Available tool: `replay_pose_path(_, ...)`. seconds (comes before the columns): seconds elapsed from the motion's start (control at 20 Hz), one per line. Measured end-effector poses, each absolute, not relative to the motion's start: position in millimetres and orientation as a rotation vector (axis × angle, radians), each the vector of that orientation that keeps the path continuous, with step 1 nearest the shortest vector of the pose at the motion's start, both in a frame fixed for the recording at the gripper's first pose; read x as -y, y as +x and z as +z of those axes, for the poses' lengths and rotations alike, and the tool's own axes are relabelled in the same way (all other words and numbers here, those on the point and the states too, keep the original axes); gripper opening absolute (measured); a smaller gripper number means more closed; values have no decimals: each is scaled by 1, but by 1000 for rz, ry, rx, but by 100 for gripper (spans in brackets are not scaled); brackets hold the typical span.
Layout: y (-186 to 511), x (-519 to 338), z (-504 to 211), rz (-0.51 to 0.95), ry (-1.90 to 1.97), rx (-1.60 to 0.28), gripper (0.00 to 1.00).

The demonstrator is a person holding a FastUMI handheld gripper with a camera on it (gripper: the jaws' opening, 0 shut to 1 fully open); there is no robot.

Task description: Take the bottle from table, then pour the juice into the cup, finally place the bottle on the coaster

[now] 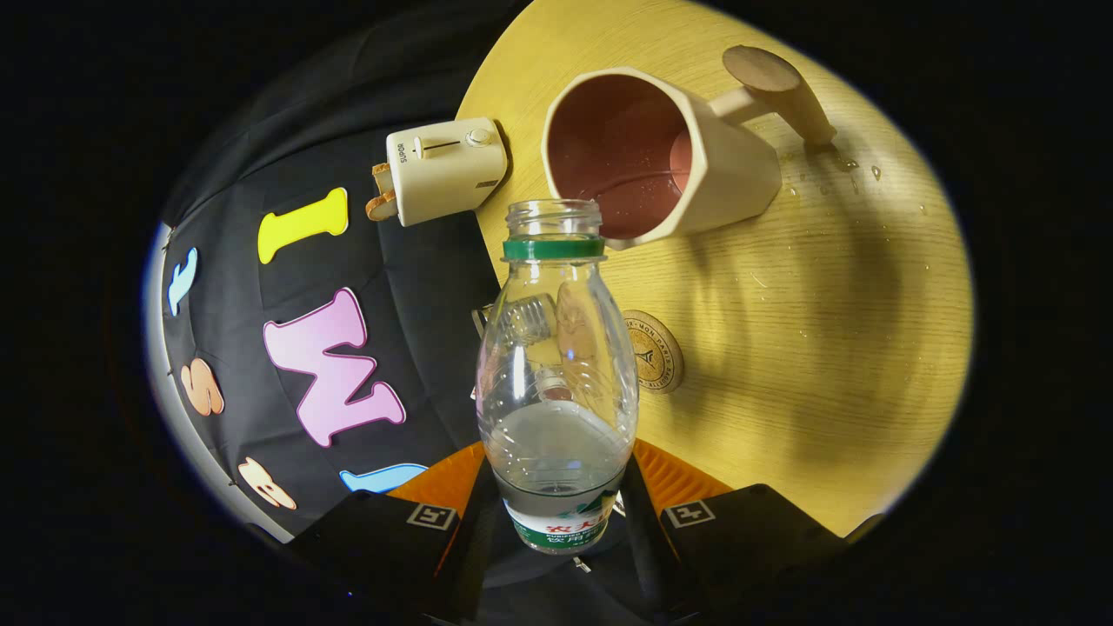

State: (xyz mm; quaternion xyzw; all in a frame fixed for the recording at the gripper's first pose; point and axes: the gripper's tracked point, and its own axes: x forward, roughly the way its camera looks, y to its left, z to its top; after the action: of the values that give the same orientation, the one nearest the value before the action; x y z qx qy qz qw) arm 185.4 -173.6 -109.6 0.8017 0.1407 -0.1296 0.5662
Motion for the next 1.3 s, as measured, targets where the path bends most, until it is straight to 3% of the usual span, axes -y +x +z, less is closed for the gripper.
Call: replay_pose_path(1.3,192,185,-80,-337,2164,-283,72)
